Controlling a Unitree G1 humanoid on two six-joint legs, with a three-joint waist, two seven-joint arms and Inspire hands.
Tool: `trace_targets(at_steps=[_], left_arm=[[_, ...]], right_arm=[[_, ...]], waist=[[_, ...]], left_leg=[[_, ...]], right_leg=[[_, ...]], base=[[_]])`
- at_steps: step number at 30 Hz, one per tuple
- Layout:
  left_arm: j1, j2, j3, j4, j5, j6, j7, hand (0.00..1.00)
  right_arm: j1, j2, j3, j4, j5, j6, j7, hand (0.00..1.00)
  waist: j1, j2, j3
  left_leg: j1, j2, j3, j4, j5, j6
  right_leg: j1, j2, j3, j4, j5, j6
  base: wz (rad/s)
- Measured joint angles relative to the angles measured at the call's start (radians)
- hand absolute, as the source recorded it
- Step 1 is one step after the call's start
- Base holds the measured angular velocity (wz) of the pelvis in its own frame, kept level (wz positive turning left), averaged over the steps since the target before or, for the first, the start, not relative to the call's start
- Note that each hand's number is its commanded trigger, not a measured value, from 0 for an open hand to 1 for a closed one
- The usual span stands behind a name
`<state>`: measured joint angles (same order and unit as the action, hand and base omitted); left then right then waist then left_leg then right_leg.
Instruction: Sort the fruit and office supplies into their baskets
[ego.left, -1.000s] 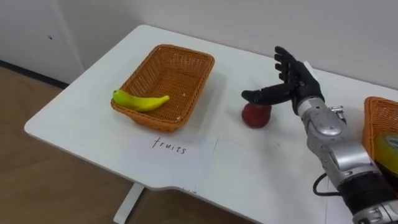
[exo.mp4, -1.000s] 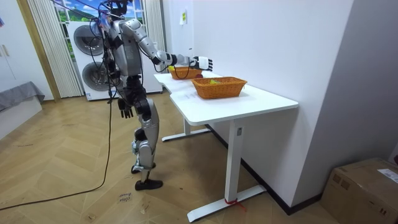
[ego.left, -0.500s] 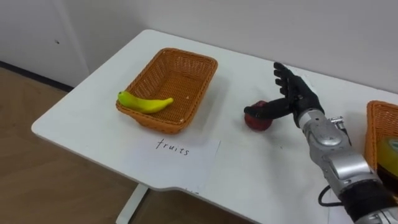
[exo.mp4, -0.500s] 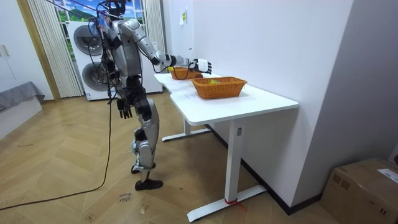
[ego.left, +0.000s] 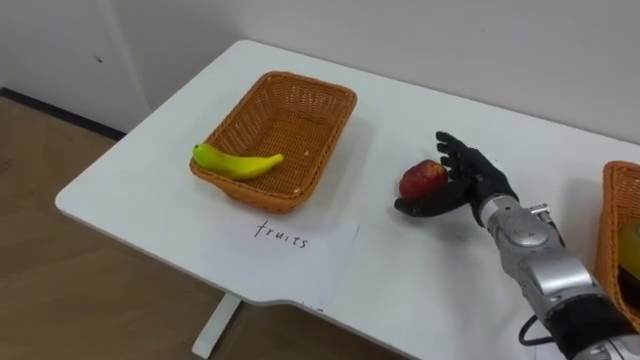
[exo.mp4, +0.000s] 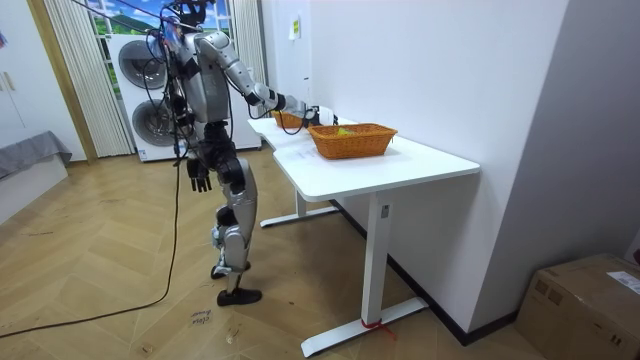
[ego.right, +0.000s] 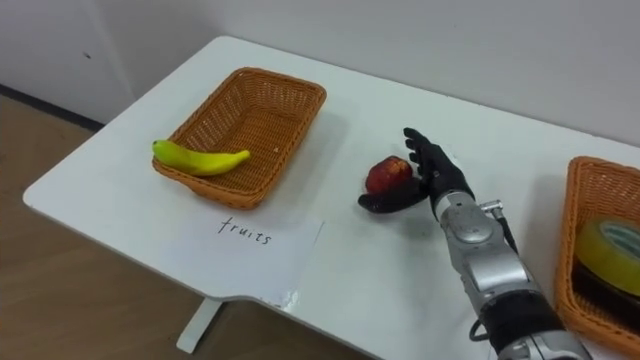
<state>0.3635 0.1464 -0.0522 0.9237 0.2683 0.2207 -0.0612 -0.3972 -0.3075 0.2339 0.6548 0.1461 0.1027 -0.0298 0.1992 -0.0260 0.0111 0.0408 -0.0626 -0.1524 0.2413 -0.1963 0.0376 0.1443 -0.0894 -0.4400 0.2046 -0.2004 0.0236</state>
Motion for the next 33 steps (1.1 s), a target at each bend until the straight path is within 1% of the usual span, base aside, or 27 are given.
trace_targets(at_steps=[2, 4, 7, 10, 18, 22, 26, 28, 30, 33], left_arm=[[0.004, 0.000, 0.000, 0.000, -0.001, 0.003, 0.000, 0.00], [0.004, 0.000, 0.000, 0.000, -0.001, 0.006, 0.000, 0.00], [0.004, -0.003, 0.000, 0.001, -0.003, 0.011, 0.000, 0.00], [0.004, -0.003, -0.001, 0.001, -0.004, 0.012, 0.000, 0.00], [0.011, -0.002, -0.011, -0.001, -0.005, 0.009, 0.001, 0.00], [0.012, -0.002, -0.014, -0.001, -0.005, 0.004, 0.001, 0.00], [0.012, 0.002, -0.023, 0.000, -0.035, -0.016, 0.004, 0.00], [0.012, 0.004, -0.030, 0.000, -0.042, -0.021, 0.003, 0.00], [0.010, 0.004, -0.030, 0.000, -0.044, -0.025, 0.003, 0.00], [-0.002, 0.005, -0.036, 0.000, -0.048, -0.030, 0.003, 0.00]], right_arm=[[0.009, 0.000, -0.001, 0.000, 0.000, 0.000, 0.000, 0.00], [0.018, 0.000, -0.001, 0.000, 0.000, 0.000, 0.000, 0.00], [0.022, -0.001, -0.007, 0.000, 0.003, 0.000, 0.001, 0.00], [0.023, -0.001, -0.008, 0.000, 0.006, 0.000, 0.006, 0.00], [0.022, -0.001, -0.013, 0.004, 0.024, -0.002, 0.010, 0.00], [0.010, -0.011, -0.023, 0.033, 0.036, -0.036, 0.010, 0.00], [-0.021, -0.018, -0.029, 0.082, 0.037, -0.060, 0.012, 0.00], [-0.039, -0.021, -0.033, 0.110, 0.036, -0.065, 0.012, 0.00], [-0.055, -0.025, -0.033, 0.123, 0.036, -0.068, 0.012, 0.00], [-0.056, -0.038, -0.033, 0.126, 0.036, -0.089, 0.011, 0.00]], waist=[[0.000, 0.001, -0.0054], [0.000, 0.003, -0.0063], [0.001, 0.007, -0.0102], [0.001, 0.008, -0.0097], [0.004, 0.008, -0.0100], [0.001, 0.007, -0.0099], [-0.002, 0.008, -0.0082], [-0.002, 0.010, -0.0056], [-0.003, 0.008, -0.0058], [-0.003, 0.004, -0.0058]], left_leg=[[0.002, -0.001, -0.004, 0.005, 0.000, 0.000], [0.004, -0.001, -0.014, 0.012, 0.000, 0.000], [0.005, -0.001, -0.014, 0.014, 0.000, 0.000], [0.003, -0.004, -0.014, 0.015, -0.001, 0.002], [-0.015, -0.004, -0.013, 0.028, 0.000, 0.001], [-0.035, -0.004, -0.013, 0.028, 0.000, 0.001], [-0.050, -0.003, -0.012, 0.032, 0.000, 0.001], [-0.052, -0.003, -0.012, 0.031, 0.000, 0.001], [-0.062, -0.002, -0.011, 0.032, 0.000, 0.001], [-0.082, -0.002, -0.010, 0.035, 0.001, 0.000]], right_leg=[[0.004, -0.001, -0.003, 0.000, -0.001, 0.001], [0.013, -0.003, -0.009, 0.000, -0.002, 0.003], [0.014, -0.006, -0.010, 0.004, -0.005, 0.004], [0.010, -0.015, -0.010, 0.021, -0.015, 0.004], [-0.013, -0.014, -0.003, 0.038, -0.022, 0.001], [-0.033, -0.015, -0.002, 0.041, -0.023, 0.000], [-0.047, -0.014, -0.001, 0.037, -0.022, -0.001], [-0.056, -0.015, 0.000, 0.037, -0.022, -0.001], [-0.062, -0.015, 0.001, 0.038, -0.022, -0.002], [-0.082, -0.016, -0.001, 0.055, -0.022, -0.003]], base=[[0.07], [0.14], [0.05], [0.00], [0.00], [0.00], [0.00], [0.00], [0.00], [0.00]])
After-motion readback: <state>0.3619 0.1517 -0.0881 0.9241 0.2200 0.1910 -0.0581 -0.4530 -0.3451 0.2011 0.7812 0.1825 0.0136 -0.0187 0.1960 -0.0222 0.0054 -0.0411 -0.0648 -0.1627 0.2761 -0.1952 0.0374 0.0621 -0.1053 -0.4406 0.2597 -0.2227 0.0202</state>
